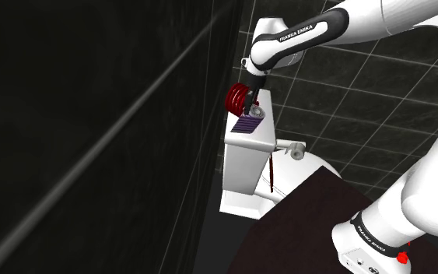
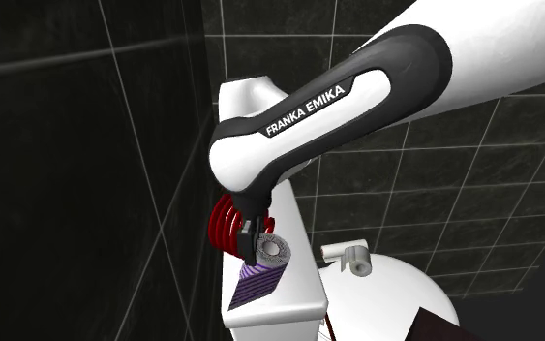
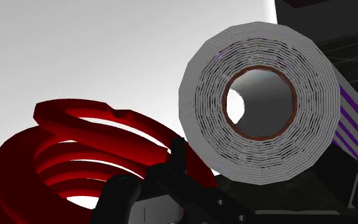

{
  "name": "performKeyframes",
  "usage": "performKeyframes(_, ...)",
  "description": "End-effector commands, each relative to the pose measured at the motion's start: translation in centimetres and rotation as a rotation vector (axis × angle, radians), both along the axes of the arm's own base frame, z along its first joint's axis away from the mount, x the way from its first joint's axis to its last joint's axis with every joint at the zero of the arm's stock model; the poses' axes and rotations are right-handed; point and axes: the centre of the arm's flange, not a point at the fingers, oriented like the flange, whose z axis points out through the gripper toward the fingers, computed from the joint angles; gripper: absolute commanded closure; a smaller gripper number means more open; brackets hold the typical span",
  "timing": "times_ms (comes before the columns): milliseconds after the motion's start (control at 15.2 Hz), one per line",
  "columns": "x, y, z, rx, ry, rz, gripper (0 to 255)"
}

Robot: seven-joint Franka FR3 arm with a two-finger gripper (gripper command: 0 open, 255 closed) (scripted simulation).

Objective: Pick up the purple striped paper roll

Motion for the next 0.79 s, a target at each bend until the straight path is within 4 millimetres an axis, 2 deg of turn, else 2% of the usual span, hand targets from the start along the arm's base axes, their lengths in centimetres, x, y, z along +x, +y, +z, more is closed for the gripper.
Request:
performKeyframes(0, 0.0, 0.0, 1.1, 0.0, 0.0, 0.0, 255)
performKeyframes(594, 0.0, 0.0, 5.8, 0.0, 0.0, 0.0, 255)
performKeyframes(726, 0.0, 0.0, 5.9, 0.0, 0.0, 0.0, 255)
